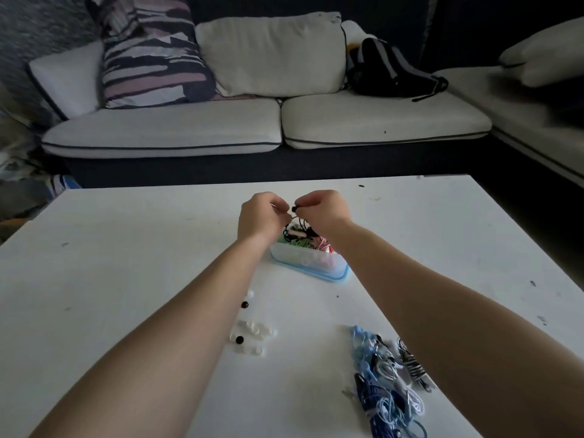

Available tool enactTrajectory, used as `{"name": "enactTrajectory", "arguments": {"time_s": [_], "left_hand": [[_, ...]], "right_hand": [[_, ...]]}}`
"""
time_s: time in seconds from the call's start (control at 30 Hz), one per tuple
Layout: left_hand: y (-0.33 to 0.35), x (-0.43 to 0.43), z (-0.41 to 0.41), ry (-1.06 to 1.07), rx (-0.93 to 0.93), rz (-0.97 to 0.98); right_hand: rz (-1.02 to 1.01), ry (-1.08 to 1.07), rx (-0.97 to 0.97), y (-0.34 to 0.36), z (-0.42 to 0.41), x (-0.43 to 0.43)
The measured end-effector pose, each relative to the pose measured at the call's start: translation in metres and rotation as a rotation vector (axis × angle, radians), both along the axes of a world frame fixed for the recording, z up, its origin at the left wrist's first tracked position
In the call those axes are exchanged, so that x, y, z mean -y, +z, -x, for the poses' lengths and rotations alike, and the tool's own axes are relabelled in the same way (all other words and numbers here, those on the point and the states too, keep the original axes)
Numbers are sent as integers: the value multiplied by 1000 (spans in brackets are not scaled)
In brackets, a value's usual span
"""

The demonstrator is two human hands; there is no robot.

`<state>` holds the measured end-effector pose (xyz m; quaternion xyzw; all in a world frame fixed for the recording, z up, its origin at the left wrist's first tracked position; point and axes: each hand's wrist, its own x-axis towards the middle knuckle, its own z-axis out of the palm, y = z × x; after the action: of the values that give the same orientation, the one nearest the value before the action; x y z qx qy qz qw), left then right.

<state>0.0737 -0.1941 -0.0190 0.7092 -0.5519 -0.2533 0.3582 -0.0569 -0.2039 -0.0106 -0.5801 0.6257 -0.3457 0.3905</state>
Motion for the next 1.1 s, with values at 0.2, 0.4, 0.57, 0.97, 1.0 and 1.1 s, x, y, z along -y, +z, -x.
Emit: {"name": "enactTrajectory", "arguments": {"time_s": [0.2, 0.4, 0.57, 0.97, 1.0, 1.1], "left_hand": [[-9, -9, -10, -32, 49, 41], [1, -48, -15, -59, 117, 62], [9, -105, 14, -167, 101, 65], [-21, -213, 85, -633, 205, -307], [-24, -214, 87, -634, 216, -300], [-29, -216, 87, -619, 231, -301]], "right_hand": [[56, 80, -248, 4, 3, 0], [82, 63, -216, 16, 27, -39], [74, 118, -146, 24, 62, -92], [-294, 325, -682, -23, 148, -180], [-346, 342, -665, -25, 148, -183], [-327, 399, -749, -31, 150, -181]]}}
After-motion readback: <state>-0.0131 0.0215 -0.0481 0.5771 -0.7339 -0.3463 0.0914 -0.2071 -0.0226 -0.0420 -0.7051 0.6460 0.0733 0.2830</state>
